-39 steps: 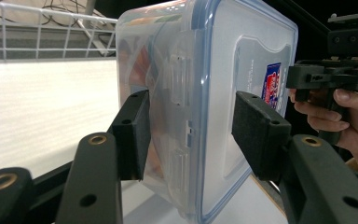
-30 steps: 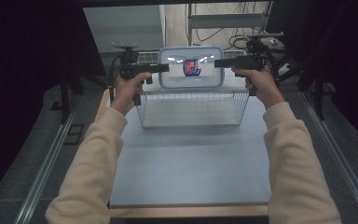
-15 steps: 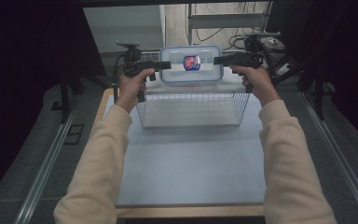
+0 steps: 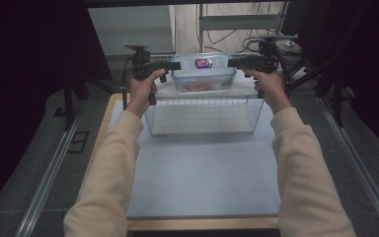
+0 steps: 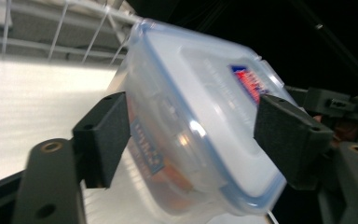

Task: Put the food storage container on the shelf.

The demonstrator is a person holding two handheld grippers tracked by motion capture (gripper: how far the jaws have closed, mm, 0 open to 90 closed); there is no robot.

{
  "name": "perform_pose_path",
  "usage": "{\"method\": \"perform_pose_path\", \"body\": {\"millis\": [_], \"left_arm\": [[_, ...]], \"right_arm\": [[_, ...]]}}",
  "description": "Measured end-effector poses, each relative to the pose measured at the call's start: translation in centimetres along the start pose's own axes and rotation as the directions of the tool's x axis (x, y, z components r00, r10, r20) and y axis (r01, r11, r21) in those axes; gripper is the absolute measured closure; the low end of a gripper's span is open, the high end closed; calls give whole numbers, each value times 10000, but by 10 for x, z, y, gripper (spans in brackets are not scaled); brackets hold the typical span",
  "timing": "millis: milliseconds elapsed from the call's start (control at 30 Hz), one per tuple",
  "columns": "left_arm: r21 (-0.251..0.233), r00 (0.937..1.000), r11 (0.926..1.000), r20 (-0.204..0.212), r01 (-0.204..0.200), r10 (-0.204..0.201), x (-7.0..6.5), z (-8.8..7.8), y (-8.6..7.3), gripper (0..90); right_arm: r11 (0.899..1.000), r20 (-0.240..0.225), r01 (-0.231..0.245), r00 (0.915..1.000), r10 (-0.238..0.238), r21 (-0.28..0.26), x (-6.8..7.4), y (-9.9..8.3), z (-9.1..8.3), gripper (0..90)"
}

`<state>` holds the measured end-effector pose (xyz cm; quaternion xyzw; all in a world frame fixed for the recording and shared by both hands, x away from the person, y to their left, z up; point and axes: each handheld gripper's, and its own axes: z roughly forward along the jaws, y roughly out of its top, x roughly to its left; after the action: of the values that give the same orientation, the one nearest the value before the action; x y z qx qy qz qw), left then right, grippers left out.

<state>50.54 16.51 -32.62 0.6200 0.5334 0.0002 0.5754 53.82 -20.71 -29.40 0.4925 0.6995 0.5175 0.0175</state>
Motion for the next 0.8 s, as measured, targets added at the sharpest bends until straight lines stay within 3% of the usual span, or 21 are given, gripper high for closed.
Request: {"method": "perform_pose_path", "body": {"millis": [133,333,500,567,633,667,800], "left_arm": [[-198,9989,9988,-134,-451,448,-6,-13,-2,235],[-292,9924,9921,-167,-1221,1217,-16,-40,-23,238],[196,9785,9790,-340,-2031,2036,-27,-58,-57,221],[366,9745,9743,-207,-2225,2233,-29,-62,-72,213],[425,9727,9719,-78,-2314,2320,-31,-67,-87,211],[425,9727,9719,-78,-2314,2320,-31,-67,-87,211],[717,9660,9634,248,-2584,2573,-30,-78,-127,210]], "right_arm": [[9992,-251,298,9992,-305,-268,0,-5,-14,418],[9925,-469,1177,9918,-1191,-313,7,-26,-38,362],[9825,-616,1827,9809,-1847,-365,11,-53,-56,321],[9801,-668,1930,9784,-1958,-466,11,-65,-61,314],[9770,-683,2080,9751,-2108,-462,10,-77,-66,307],[9754,-640,2159,9737,-2185,-453,10,-85,-69,303],[9674,-735,2495,9649,-2521,-433,8,-113,-78,293]]}}
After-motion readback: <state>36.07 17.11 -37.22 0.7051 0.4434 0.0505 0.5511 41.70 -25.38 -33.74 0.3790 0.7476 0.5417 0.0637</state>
